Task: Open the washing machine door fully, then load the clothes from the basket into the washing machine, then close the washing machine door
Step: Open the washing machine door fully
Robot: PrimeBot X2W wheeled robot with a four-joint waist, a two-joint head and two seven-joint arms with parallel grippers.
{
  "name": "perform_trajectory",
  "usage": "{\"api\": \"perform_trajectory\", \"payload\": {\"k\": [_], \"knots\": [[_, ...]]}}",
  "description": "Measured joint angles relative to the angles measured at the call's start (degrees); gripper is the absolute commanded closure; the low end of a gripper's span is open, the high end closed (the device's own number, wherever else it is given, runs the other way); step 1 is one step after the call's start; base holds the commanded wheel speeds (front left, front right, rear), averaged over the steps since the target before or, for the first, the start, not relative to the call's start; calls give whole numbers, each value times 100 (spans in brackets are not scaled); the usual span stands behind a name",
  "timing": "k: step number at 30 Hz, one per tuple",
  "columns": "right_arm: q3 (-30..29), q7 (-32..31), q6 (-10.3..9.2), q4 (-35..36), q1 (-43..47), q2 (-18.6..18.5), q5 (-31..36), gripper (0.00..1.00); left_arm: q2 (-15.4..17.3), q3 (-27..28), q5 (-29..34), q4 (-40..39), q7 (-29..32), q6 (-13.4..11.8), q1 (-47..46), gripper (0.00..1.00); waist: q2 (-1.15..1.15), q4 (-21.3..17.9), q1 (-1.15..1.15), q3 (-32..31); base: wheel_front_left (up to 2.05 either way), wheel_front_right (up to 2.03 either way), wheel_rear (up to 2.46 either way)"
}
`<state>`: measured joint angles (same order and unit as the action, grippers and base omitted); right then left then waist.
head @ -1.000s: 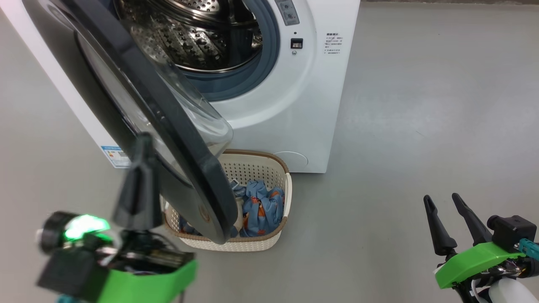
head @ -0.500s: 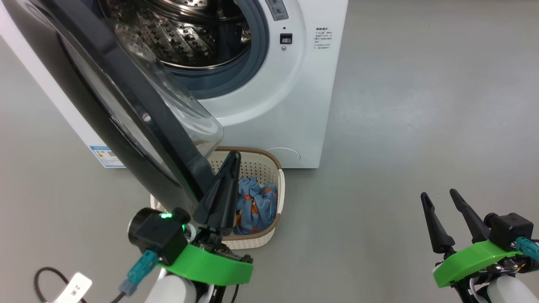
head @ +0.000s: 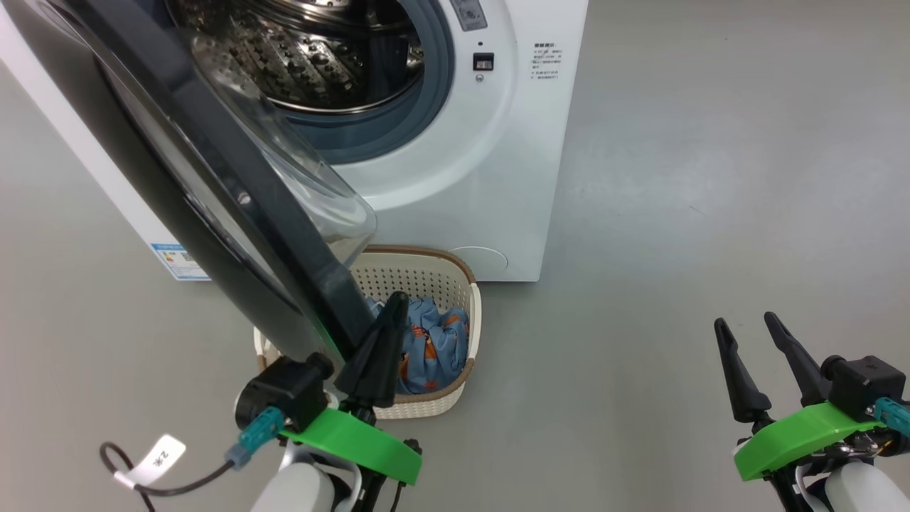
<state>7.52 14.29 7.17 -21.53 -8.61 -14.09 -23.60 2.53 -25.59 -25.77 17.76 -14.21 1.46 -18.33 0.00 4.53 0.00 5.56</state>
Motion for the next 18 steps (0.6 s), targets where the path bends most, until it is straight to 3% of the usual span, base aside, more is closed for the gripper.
{"api": "perform_trajectory", "payload": {"k": [18], "knots": [[-26,0,0,60,0,4,83,0,-138,1,-133,458,-16,37,-164,100,0,141,0,23,0,0,0]]}}
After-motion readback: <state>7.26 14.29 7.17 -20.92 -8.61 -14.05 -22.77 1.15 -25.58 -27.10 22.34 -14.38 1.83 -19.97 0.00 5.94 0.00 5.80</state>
